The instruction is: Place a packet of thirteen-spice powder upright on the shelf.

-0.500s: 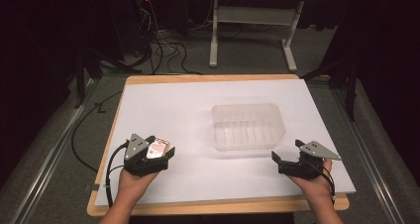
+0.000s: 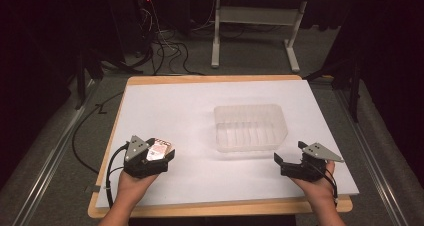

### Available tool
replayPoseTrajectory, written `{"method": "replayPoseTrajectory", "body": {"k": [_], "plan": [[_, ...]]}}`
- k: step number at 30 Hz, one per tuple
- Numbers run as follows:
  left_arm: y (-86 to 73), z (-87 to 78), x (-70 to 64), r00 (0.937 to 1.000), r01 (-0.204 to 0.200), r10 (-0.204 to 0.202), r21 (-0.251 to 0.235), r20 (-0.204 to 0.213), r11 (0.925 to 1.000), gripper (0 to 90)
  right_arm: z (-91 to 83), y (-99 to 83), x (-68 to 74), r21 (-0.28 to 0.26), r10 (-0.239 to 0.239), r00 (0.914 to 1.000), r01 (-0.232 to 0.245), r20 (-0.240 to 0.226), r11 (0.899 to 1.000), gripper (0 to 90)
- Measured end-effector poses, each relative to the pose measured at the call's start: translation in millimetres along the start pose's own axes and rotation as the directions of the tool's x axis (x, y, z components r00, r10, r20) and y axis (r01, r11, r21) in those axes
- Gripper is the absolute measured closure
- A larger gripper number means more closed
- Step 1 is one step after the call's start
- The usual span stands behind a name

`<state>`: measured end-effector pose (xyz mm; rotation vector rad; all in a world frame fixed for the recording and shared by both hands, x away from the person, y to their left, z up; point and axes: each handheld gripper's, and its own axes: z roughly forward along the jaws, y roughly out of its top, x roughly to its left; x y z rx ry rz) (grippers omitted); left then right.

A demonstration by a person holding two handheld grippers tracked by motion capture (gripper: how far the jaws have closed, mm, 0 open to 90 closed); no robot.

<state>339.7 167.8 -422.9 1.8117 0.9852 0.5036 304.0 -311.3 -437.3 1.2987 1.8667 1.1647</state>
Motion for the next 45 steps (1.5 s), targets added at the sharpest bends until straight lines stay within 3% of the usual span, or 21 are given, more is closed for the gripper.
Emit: {"method": "replayPoseTrajectory", "body": {"k": [12, 17, 22, 25, 27, 29, 30, 31, 34, 37, 38, 39, 41, 42, 43, 45], "plan": [[-0.9, 3.1, -1.3, 0.9999, -0.013, 0.013, 0.024, -0.002, 0.9996, 16.4, 0.9, -1.7, -4.0, 0.006, 0.026, 0.9996, -0.026, 0.008, 1.0, 2.4], [-1.0, 1.5, 3.2, 0.9994, -0.015, 0.016, 0.03, -0.032, 0.9994, 19.3, -1.6, -3.4, -10.3, -0.01, 0.043, 0.9991, -0.043, 0.002, 0.999, 6.5], [-2.3, -0.4, 9.7, 0.9997, 0.003, -0.002, 0.038, -0.024, 0.9993, 38.3, -1.1, -5.1, -14.3, -0.003, 0.042, 0.9989, -0.042, 0.022, 0.999, 8.5], [-1.7, -2.0, 15.5, 0.999, 0.016, -0.014, 0.049, -0.044, 0.9987, 50.0, -1.5, -5.2, -15.2, -0.002, 0.045, 0.9986, -0.045, 0.026, 0.999, 9.5], [-2.5, -3.8, 23.5, 0.994, 0.033, -0.025, 0.076, -0.106, 0.9965, 60.4, -1.6, -5.4, -14.8, 0.003, 0.045, 0.9986, -0.045, 0.026, 0.999, 10.5], [-5.1, -5.7, 29.3, 0.9856, 0.031, -0.012, 0.113, -0.169, 0.9931, 69.5, -1.9, -5.3, -14.7, 0.003, 0.044, 0.9987, -0.045, 0.026, 0.999, 11.0], [-5.1, -5.7, 29.3, 0.9856, 0.031, -0.012, 0.113, -0.169, 0.9931, 74.1, -1.9, -5.3, -14.7, 0.003, 0.044, 0.9987, -0.045, 0.026, 0.999, 11.0], [-9.3, -9.1, 36.3, 0.9727, 0.041, -0.005, 0.152, -0.232, 0.9876, 78.2, -2.6, -5.1, -14.4, 0.002, 0.046, 0.9986, -0.046, 0.027, 0.999, 11.8], [-16.1, -14.2, 47.9, 0.952, 0.078, -0.015, 0.197, -0.306, 0.9774, 87.4, -2.9, -4.8, -14.4, 0.0, 0.048, 0.9986, -0.048, 0.023, 0.999, 13.1], [-24.7, -14.8, 54.8, 0.9389, 0.103, -0.01, 0.253, -0.344, 0.962, 90.0, -2.1, -4.7, -14.6, 0.003, 0.046, 0.9987, -0.046, 0.022, 0.999, 13.8], [-24.7, -14.8, 54.8, 0.9389, 0.103, -0.01, 0.253, -0.344, 0.962, 90.0, -1.8, -4.9, -14.5, 0.004, 0.046, 0.9987, -0.046, 0.022, 0.999, 14.1], [-30.9, -12.5, 54.8, 0.94, 0.106, 0.005, 0.306, -0.341, 0.9462, 90.0, -1.7, -5.0, -14.6, 0.006, 0.046, 0.9987, -0.046, 0.022, 0.999, 14.4], [-35.6, -10.1, 52.0, 0.9414, 0.102, 0.022, 0.345, -0.336, 0.933, 90.0, -1.6, -5.1, -14.6, 0.008, 0.045, 0.9987, -0.045, 0.024, 0.999, 14.9], [-35.6, -10.1, 52.0, 0.9414, 0.102, 0.022, 0.345, -0.336, 0.933, 90.0, -1.6, -5.1, -14.6, 0.008, 0.045, 0.9987, -0.045, 0.024, 0.999, 14.9], [-38.7, -8.8, 49.7, 0.9436, 0.097, 0.035, 0.376, -0.329, 0.9215, 90.0, -1.4, -5.1, -14.7, 0.008, 0.046, 0.9986, -0.046, 0.025, 0.999, 15.0], [-42.1, -6.8, 47.5, 0.948, 0.097, 0.04, 0.404, -0.316, 0.9095, 90.0, -1.1, -5.3, -14.7, 0.009, 0.048, 0.9986, -0.048, 0.023, 0.999, 15.1]]}}
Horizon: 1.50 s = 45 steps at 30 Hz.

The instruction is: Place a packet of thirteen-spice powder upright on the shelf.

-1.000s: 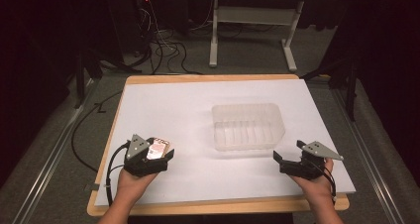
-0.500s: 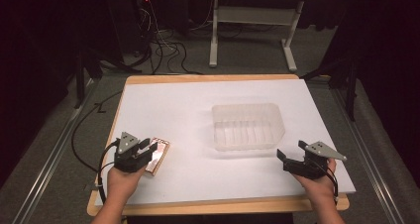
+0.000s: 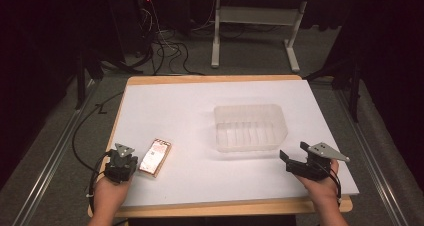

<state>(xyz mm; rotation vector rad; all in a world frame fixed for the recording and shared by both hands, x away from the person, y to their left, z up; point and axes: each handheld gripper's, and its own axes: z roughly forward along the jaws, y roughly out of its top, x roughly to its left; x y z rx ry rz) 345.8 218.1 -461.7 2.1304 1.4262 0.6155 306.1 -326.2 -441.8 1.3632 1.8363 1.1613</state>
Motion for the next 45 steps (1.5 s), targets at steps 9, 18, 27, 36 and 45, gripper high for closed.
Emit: {"method": "replayPoseTrajectory", "body": {"k": [9, 18, 27, 36, 45], "plan": [[-2.4, -1.1, -8.7, 0.9987, -0.019, 0.019, 0.012, 0.048, 0.9997, 90.0, -0.1, 0.1, 1.5, 0.001, 0.0, 1.0, 0.0, -0.001, 1.0, 15.8], [6.5, -11.3, -2.8, 0.9965, 0.072, -0.071, -0.032, 0.044, 0.9969, 72.5, 0.7, -0.8, -0.3, 0.009, 0.005, 1.0, -0.005, 0.005, 1.0, 15.9], [28.3, -24.5, -19.5, 0.9979, 0.032, -0.031, -0.02, 0.056, 0.9993, 52.4, 0.0, -0.9, -6.3, 0.001, 0.014, 0.9999, -0.014, -0.005, 1.0, 15.9], [47.3, -17.4, -24.9, 0.998, -0.011, 0.003, 0.116, 0.064, 0.9932, 35.1, 0.5, -1.2, -7.5, 0.009, 0.029, 0.9995, -0.029, -0.011, 1.0, 16.2], [62.0, -11.0, -33.8, 0.991, -0.059, 0.029, 0.232, 0.131, 0.9709, 25.1, 1.7, -2.0, -6.7, 0.023, 0.026, 0.9996, -0.025, -0.014, 0.999, 16.1]]}}
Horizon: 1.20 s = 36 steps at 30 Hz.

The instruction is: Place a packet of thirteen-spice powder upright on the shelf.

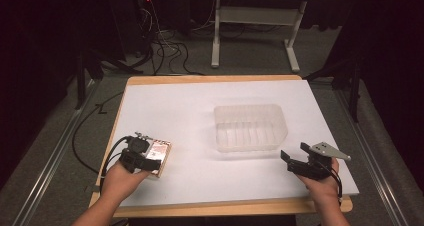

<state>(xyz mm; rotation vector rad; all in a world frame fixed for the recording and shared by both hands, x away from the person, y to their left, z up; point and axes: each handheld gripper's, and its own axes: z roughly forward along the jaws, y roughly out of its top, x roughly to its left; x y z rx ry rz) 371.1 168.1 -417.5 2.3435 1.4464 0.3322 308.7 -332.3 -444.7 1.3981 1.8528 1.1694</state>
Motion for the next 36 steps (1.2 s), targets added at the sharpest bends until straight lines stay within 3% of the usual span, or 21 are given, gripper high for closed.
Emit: {"method": "replayPoseTrajectory", "body": {"k": [10, 18, 25, 31, 36], "plan": [[14.9, 13.2, -9.3, 0.9988, -0.043, 0.045, 0.118, -0.02, 0.9921, 18.5, -0.9, 0.2, 0.4, -0.003, 0.005, 1.0, -0.005, 0.0, 1.0, 15.7], [23.2, 24.0, -4.6, 0.9996, -0.028, 0.029, 0.201, -0.003, 0.9791, 14.9, -2.1, 0.5, -0.4, -0.007, 0.01, 0.9999, -0.01, 0.004, 1.0, 15.7], [28.5, 31.8, 0.9, 0.9997, -0.009, 0.003, 0.243, 0.024, 0.97, 14.1, -1.1, 0.3, 0.2, -0.001, 0.004, 1.0, -0.004, 0.003, 1.0, 15.7], [31.6, 39.2, 0.2, 0.9995, -0.011, 0.002, 0.289, 0.032, 0.9573, 15.7, -1.6, 0.5, -0.7, -0.004, 0.004, 1.0, -0.004, 0.004, 1.0, 15.8], [31.6, 46.4, -0.3, 0.999, 0.018, -0.03, 0.314, 0.032, 0.9493, 19.6, -2.1, 0.6, -0.4, -0.003, 0.007, 1.0, -0.007, 0.005, 1.0, 15.8]]}}
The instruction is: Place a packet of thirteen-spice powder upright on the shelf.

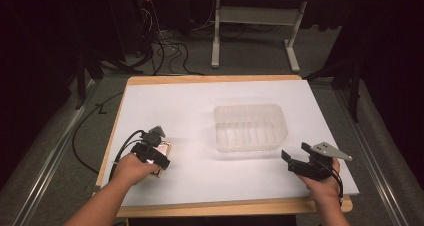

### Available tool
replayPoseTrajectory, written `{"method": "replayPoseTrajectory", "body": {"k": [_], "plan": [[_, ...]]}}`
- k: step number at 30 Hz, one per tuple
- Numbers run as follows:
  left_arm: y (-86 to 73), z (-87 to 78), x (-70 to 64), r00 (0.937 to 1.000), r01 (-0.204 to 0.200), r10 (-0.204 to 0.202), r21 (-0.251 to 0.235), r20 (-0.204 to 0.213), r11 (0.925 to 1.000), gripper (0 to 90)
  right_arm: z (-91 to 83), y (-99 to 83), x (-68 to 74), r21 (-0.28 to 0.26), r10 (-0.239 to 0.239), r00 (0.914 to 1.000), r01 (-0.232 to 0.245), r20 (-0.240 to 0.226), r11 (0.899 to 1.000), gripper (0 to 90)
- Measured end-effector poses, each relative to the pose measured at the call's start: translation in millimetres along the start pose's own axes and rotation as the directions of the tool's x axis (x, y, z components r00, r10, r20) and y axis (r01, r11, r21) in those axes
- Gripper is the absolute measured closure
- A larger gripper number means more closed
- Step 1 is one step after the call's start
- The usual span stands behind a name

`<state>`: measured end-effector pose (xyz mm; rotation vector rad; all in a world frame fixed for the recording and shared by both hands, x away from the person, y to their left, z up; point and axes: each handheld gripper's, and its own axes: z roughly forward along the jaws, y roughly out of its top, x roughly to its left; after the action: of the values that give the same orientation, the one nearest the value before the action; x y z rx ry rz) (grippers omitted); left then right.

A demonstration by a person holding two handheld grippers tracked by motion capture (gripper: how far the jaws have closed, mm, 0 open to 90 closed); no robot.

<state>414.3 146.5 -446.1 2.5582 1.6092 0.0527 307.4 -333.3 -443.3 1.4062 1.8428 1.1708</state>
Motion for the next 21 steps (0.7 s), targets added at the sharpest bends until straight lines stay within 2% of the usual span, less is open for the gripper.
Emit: {"method": "replayPoseTrajectory", "body": {"k": [6, 12, 16, 21], "plan": [[-0.7, 0.7, -0.6, 0.9999, 0.004, -0.004, -0.006, -0.011, 1.0, 28.3, -0.1, -0.1, -0.1, -0.001, 0.003, 1.0, -0.003, 0.002, 1.0, 15.8], [-3.7, -1.3, -0.7, 0.9996, -0.005, 0.004, -0.032, -0.029, 0.9995, 30.6, 0.0, -0.2, -0.2, 0.001, 0.004, 1.0, -0.004, 0.002, 1.0, 16.0], [-8.7, -8.7, -0.8, 0.9997, -0.021, 0.019, -0.085, -0.017, 0.9962, 32.0, 0.5, -0.5, -0.5, 0.002, 0.001, 1.0, -0.001, 0.001, 1.0, 16.2], [-13.1, -13.3, -3.6, 0.999, -0.044, 0.043, -0.116, -0.011, 0.9923, 32.4, 0.5, -0.9, -2.4, 0.002, 0.015, 0.9999, -0.015, 0.0, 1.0, 16.4]]}}
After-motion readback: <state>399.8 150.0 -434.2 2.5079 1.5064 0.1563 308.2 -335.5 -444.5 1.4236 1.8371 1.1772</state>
